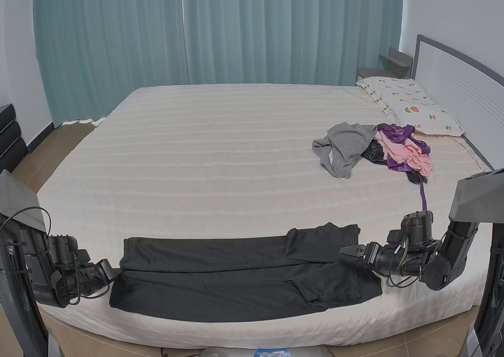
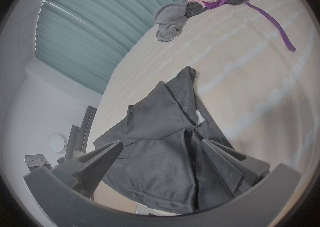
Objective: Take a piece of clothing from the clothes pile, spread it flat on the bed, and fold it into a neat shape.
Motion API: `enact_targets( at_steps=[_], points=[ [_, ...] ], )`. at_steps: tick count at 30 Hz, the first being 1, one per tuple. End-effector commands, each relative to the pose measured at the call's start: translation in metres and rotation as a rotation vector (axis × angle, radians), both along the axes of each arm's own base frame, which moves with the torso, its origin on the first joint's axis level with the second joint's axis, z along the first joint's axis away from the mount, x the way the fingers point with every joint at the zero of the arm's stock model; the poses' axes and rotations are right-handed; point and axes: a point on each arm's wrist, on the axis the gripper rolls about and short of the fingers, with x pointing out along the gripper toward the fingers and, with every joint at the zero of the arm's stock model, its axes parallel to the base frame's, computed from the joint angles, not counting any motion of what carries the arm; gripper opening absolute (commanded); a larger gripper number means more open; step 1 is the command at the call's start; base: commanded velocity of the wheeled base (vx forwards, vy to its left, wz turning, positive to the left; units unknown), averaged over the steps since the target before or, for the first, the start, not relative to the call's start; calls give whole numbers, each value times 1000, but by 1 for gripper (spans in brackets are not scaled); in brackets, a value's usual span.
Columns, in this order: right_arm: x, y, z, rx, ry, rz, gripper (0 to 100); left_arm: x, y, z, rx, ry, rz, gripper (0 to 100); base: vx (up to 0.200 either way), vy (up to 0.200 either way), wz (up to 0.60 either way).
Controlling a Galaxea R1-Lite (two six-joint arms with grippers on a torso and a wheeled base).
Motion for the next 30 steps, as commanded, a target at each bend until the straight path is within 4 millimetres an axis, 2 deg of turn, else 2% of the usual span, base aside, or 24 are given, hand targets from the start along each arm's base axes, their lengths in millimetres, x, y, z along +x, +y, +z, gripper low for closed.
enact_targets(
  at_steps=[1,5,6,30],
  points=[
    [6,3,-14,-9,20,9,100,1,0,0,-2,0,-1,0,0,0,0],
    [8,2,-20,-33,16,26,100,1,0,0,-2,0,-1,0,0,0,0],
    [8,1,-22,-39,18,32,0,1,0,0,-2,0,-1,0,0,0,0],
    [8,-13,-27,-75,17,5,0,0,0,-1,0,2,-3,0,0,0,0]
  ],
)
